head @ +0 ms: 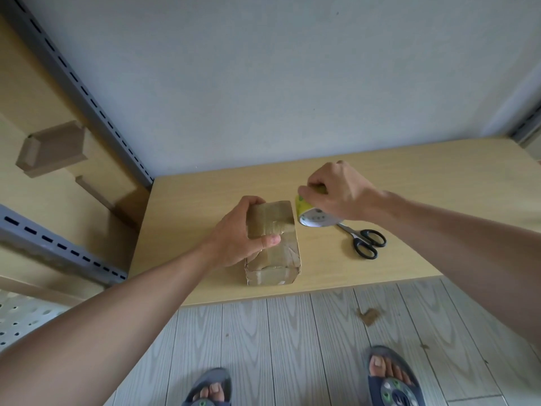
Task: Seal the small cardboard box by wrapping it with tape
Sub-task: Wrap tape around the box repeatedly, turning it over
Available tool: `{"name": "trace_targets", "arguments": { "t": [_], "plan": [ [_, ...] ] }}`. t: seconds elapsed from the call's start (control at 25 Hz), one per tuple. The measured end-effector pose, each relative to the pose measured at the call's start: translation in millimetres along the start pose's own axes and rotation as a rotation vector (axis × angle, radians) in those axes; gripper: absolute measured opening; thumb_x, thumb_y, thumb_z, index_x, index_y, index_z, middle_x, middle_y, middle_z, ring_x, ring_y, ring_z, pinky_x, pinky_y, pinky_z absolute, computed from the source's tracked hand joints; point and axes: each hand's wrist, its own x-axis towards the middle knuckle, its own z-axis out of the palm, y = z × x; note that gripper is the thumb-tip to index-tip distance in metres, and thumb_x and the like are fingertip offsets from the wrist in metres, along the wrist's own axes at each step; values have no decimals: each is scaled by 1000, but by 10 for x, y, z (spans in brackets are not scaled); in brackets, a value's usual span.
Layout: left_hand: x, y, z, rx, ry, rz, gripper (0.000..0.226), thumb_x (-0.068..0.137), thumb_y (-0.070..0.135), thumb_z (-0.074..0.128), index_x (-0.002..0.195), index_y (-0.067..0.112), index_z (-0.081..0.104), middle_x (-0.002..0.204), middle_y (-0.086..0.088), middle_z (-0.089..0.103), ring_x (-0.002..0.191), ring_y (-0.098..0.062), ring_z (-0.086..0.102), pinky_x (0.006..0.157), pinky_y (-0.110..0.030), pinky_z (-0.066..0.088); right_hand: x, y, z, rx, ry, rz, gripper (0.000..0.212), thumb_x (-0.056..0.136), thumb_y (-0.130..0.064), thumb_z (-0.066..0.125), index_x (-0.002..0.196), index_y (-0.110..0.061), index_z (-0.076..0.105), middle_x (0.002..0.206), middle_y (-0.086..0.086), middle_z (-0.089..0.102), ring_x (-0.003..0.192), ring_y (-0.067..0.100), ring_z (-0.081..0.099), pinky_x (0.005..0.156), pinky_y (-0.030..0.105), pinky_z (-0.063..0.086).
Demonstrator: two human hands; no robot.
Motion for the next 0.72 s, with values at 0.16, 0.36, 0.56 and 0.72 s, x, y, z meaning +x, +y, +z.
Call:
{"name": "trace_targets", "arguments": {
  "t": [0.16, 0.36, 0.56, 0.72],
  "plan": [
    [35, -26, 5, -16, 17, 7, 77, 71, 58, 83, 130, 34, 41, 120, 14, 56, 113, -10, 57, 93, -36, 53, -87, 148, 85, -37, -19, 38, 51, 93, -26, 59, 52, -1, 43, 47, 3, 37, 45, 17, 27, 43, 27, 22],
    [24, 22, -4, -31, 2, -6, 90, 63, 70, 81, 134, 33, 40, 121, 13, 56, 111, -6, 57, 89, -26, 49, -162, 237, 204, 9, -3, 56, 50, 95, -25, 59, 54, 1, 44, 47, 4, 39, 43, 15, 28, 39, 21, 23],
    [-6, 18, -11, -36, -18, -22, 85, 65, 68, 79, 132, 32, 42, 117, 14, 59, 106, -5, 61, 90, -29, 51, -178, 277, 317, 11, -42, 91, 50, 98, -31, 55, 61, 2, 55, 51, 9, 52, 43, 15, 38, 40, 24, 27],
    [72, 148, -117, 128, -84, -76, 89, 67, 67, 81, 138, 30, 42, 132, 6, 49, 123, -16, 54, 104, -33, 46, -173, 257, 442, 41, -51, 159, 50, 97, -30, 54, 60, 2, 49, 53, 5, 42, 49, 18, 35, 46, 30, 25]
  ]
}}
